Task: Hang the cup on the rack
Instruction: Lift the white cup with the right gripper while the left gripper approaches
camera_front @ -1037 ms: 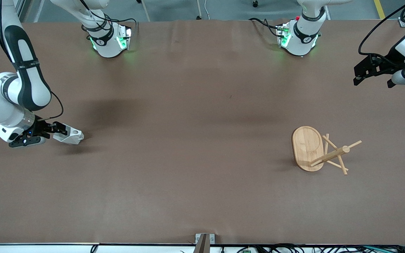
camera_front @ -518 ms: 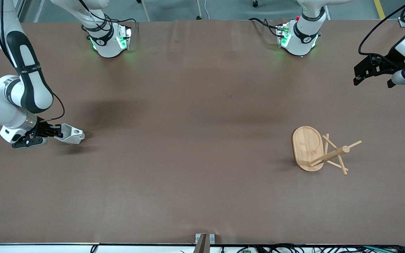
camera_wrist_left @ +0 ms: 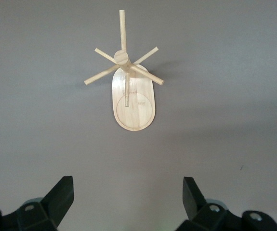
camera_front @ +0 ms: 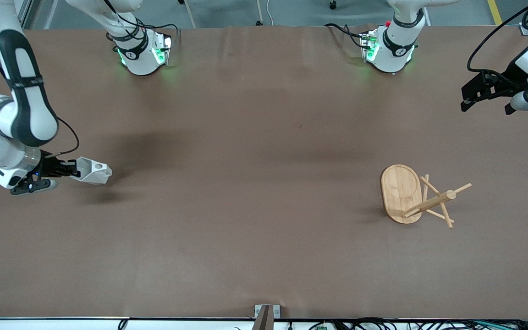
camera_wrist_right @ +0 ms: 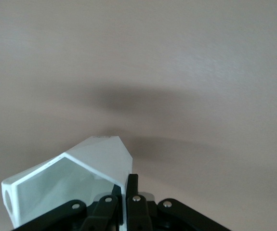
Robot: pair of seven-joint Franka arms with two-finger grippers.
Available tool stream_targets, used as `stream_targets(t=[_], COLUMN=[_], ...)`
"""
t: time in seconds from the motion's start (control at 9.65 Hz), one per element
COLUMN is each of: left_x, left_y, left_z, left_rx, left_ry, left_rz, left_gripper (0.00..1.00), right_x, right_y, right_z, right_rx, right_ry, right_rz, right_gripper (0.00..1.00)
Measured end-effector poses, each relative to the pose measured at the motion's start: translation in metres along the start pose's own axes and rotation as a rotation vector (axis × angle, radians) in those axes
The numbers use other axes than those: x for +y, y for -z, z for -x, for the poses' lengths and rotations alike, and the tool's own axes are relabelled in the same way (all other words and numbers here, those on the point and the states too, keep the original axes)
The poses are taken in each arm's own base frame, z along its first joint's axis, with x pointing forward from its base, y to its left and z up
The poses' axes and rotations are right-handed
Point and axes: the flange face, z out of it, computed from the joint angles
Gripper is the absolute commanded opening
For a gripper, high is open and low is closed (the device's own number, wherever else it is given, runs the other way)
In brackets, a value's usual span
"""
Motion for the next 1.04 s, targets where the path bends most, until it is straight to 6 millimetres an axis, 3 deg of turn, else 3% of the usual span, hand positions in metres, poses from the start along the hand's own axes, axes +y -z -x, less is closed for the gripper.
stream_targets(t=[0.21,0.41,0.62,0.83,1.04], left_x=[0.003,0.032,0.091,0.165,0.238], left_y=[0.0,-0.007,-0.016,-0.023,-0.03], left_z=[0.0,-0.003,-0.004,0.001,0.014], left_rx=[-0.001,-0.013,-0.015,0.012,0.049], left_ry=[-0.008,-0.069,-0.173,-0.305,-0.435], left_rz=[0.002,0.011,0.054,0.09,0.115], left_gripper=[1.0,1.0,1.0,1.0,1.0], right_x=[-0.056,-0.107,-0.148,-0.179,-0.213], right_y=[0.02,0.022,0.043,0.062,0.055], right_z=[-0.006,-0.02,-0.036,-0.048,-0.054], right_rx=[-0.008,-0.01,0.022,0.062,0.055], right_ry=[0.005,0.032,0.055,0.059,0.073], right_rz=[-0.195,-0.342,-0.483,-0.638,-0.732], right_gripper=[0.0,0.0,0.0,0.01,0.01])
